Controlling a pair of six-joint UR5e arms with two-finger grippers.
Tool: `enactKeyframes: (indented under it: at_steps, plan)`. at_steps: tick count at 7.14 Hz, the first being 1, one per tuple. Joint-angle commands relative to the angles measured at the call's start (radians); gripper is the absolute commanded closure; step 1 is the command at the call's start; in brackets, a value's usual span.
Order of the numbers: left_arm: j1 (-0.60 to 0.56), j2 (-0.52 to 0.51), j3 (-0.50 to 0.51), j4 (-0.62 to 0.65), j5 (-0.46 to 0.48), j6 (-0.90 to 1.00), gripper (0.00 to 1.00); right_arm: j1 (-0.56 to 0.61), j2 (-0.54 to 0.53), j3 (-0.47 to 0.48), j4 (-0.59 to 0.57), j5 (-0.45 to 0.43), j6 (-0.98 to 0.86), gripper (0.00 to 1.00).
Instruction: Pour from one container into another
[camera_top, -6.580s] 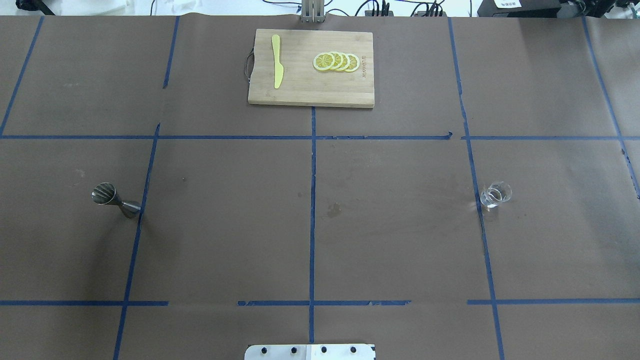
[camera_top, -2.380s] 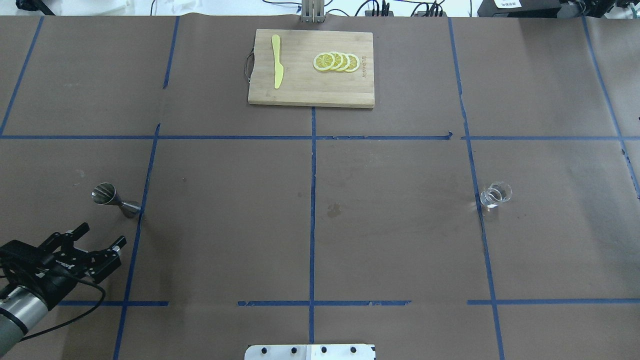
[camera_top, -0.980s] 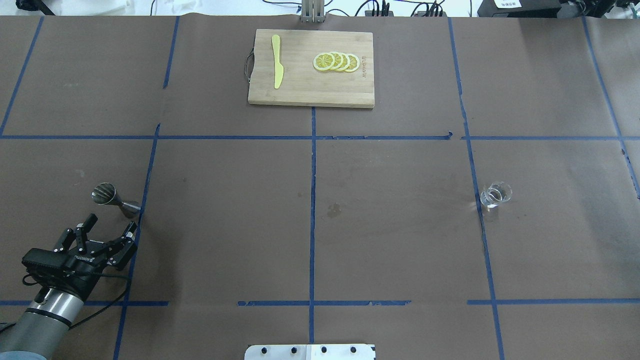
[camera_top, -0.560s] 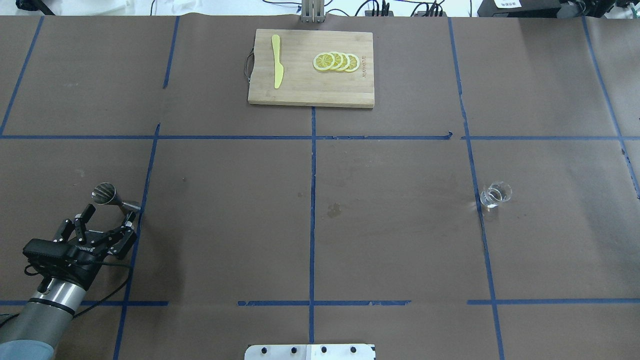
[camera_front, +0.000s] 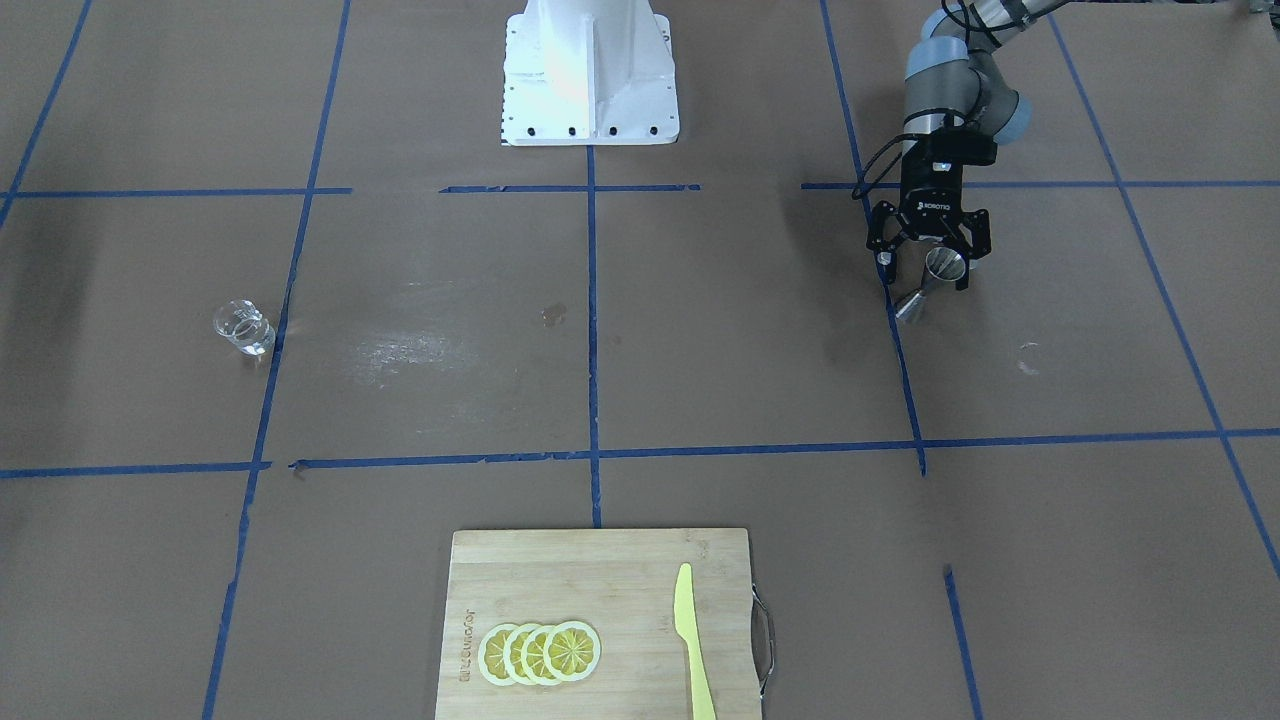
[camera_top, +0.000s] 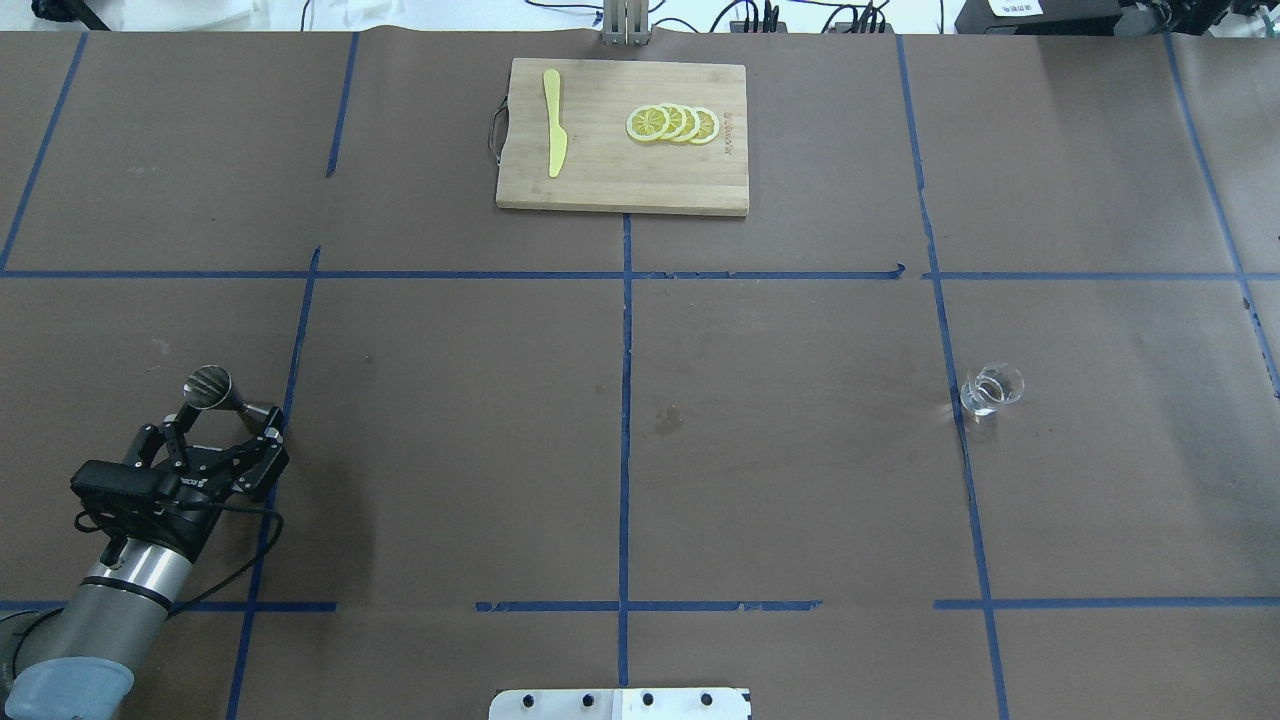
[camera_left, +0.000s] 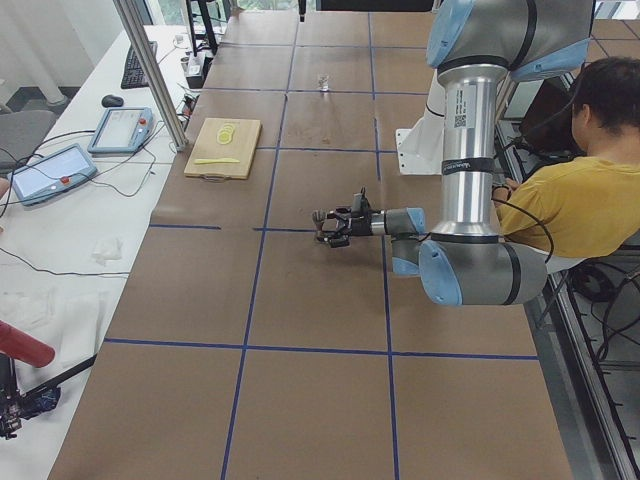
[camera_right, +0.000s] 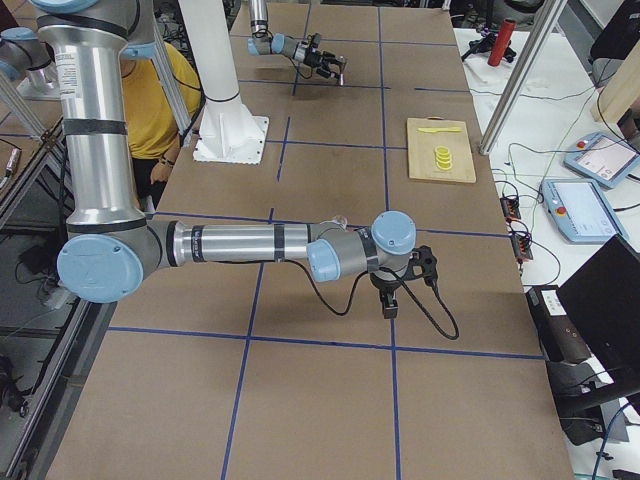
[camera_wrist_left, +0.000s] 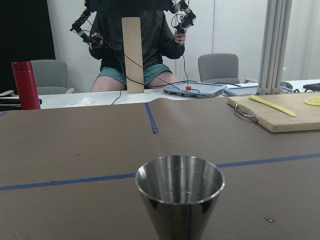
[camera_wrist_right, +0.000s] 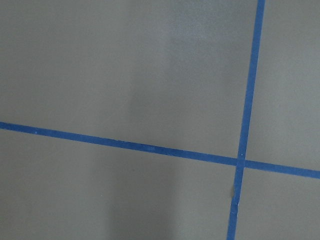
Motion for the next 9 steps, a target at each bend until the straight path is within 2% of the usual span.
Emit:
enactKeyframes:
  at_steps: [1, 3, 6, 7, 8, 9]
  plan:
    - [-0.011, -0.017, 0.011, 0.001, -0.008, 0.0, 0.01, 0.0, 0.003, -0.001, 0.0, 0.0, 0.0, 0.0]
    - [-0.026, -0.018, 0.012, 0.001, -0.02, 0.0, 0.18, 0.0, 0.003, 0.001, 0.0, 0.0, 0.0, 0.0]
    - [-0.046, -0.018, 0.012, 0.001, -0.04, 0.0, 0.18, 0.0, 0.003, 0.001, 0.0, 0.0, 0.0, 0.0]
    - [-0.046, -0.02, 0.015, 0.001, -0.04, 0.0, 0.28, 0.0, 0.003, 0.002, 0.0, 0.0, 0.0, 0.0]
    - [-0.046, -0.021, 0.018, 0.001, -0.04, 0.0, 0.46, 0.0, 0.003, 0.002, 0.0, 0.0, 0.0, 0.0]
    - [-0.046, -0.024, 0.02, 0.001, -0.04, 0.0, 0.83, 0.0, 0.003, 0.002, 0.0, 0.0, 0.0, 0.0]
